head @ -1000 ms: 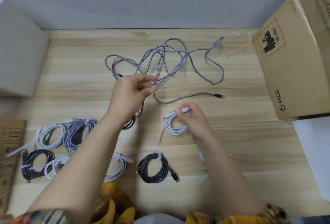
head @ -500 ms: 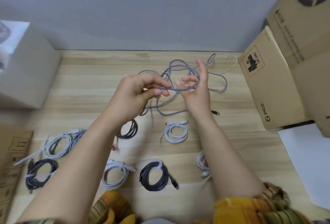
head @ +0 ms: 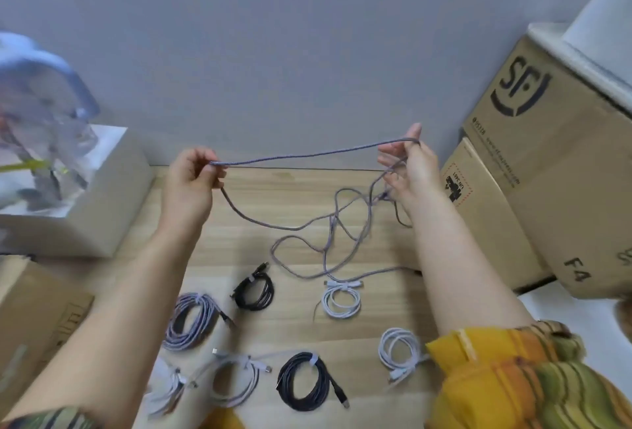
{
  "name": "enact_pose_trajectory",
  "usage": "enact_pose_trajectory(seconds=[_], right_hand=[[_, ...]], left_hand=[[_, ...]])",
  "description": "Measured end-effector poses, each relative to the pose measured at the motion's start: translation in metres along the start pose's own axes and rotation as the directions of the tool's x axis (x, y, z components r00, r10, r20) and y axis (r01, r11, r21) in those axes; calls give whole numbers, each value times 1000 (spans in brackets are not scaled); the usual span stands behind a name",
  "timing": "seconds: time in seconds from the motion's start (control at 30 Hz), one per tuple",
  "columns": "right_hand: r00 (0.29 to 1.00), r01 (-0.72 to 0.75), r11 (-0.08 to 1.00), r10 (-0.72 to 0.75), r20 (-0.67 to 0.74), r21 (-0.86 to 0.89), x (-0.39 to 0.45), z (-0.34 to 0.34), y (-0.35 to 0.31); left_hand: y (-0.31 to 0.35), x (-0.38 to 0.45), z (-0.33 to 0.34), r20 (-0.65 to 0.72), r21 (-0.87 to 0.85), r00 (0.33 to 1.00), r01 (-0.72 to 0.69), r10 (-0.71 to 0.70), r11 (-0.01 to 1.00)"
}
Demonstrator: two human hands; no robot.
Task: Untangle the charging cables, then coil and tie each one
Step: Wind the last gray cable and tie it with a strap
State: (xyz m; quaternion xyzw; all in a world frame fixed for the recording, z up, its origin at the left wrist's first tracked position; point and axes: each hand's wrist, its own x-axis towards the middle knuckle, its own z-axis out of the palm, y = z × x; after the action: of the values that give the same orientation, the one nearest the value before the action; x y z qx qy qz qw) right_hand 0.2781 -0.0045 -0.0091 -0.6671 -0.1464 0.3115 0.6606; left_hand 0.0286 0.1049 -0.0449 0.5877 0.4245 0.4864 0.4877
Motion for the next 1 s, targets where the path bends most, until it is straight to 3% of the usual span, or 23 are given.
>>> enact_pose_trajectory(seconds=[0.1, 0.23, 0.33, 0.43, 0.5, 0.57, 0.67, 0.73, 0.8, 0.83, 0.9, 0.93, 1.0], right_hand=[[998, -57, 996, 58, -17, 66, -2, -6, -5], [996, -17, 996, 24, -81, 90, -6, -9, -8], [988, 110, 990, -118, -104, -84, -10, -18, -8], [986, 164, 954, -169, 4, -252, -15, -21, -9], [990, 138, 980, -136, 26, -142, -16, -17, -13], [991, 137, 985, -137, -14, 101, -14, -14, -20], [983, 149, 877, -183, 31, 457, -12, -12, -32], [976, 91, 819, -186, 111, 567, -14, -7, -37], [977, 52, 828, -157, 143, 558, -18, 0, -39], [982, 41, 848, -131, 135, 528, -20, 3, -39], [989, 16, 890, -82, 124, 456, -23, 7, -34], [990, -2, 911, -56, 127, 413, -24, 9, -30], [992, -40, 951, 0, 127, 307, -26, 11, -23]], left_hand=[[-8, 13, -11, -114, -77, 991, 68, -76, 995], [-18, 27, -23, -191, -85, 973, 117, -132, 989], [-24, 42, -40, -244, -124, 951, 166, -192, 978], [-33, 49, -48, -186, -122, 939, 269, -288, 955], [-37, 46, -45, -130, -140, 932, 322, -340, 936], [-39, 42, -39, -84, -150, 931, 341, -356, 928], [-37, 37, -20, -20, -144, 944, 324, -330, 935], [-34, 33, -3, -40, -124, 937, 339, -346, 932], [-32, 27, 13, -134, -66, 882, 446, -451, 892], [-30, 20, 20, -143, -96, 821, 544, -552, 834], [-26, 3, 35, 44, -210, 656, 744, -754, 635], [-24, -6, 43, 179, -195, 593, 804, -785, 562], [-16, -21, 56, 436, -48, 530, 821, -727, 569]])
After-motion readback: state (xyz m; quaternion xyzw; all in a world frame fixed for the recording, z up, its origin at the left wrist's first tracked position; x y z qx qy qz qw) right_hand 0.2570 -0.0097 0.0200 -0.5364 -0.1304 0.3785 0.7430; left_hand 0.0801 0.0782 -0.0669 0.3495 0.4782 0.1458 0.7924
